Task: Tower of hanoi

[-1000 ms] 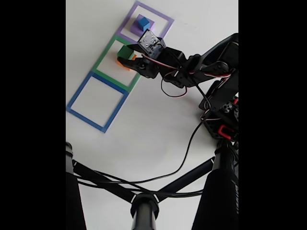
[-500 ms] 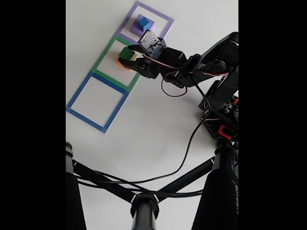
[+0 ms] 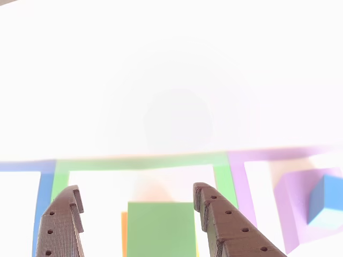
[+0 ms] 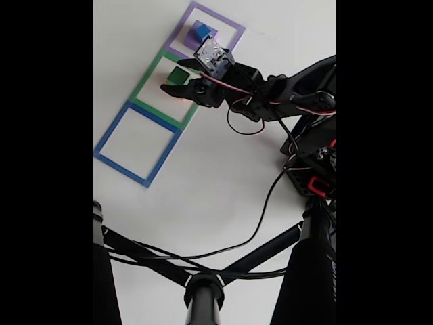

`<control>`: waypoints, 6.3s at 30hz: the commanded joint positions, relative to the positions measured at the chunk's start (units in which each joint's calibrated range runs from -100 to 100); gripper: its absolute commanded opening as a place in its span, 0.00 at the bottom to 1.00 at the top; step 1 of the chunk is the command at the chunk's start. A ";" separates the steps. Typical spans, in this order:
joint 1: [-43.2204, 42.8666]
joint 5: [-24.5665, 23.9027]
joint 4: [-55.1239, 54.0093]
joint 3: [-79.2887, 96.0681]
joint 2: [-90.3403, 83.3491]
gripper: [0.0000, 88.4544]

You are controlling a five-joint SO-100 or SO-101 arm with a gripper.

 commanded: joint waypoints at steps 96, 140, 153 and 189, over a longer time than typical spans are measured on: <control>18.70 0.00 -11.35 -8.80 16.71 0.27; 16.40 0.00 -0.82 -8.07 7.02 0.04; 15.06 0.00 83.88 -41.89 -23.99 0.04; 2.12 0.00 74.32 -40.98 -21.97 0.04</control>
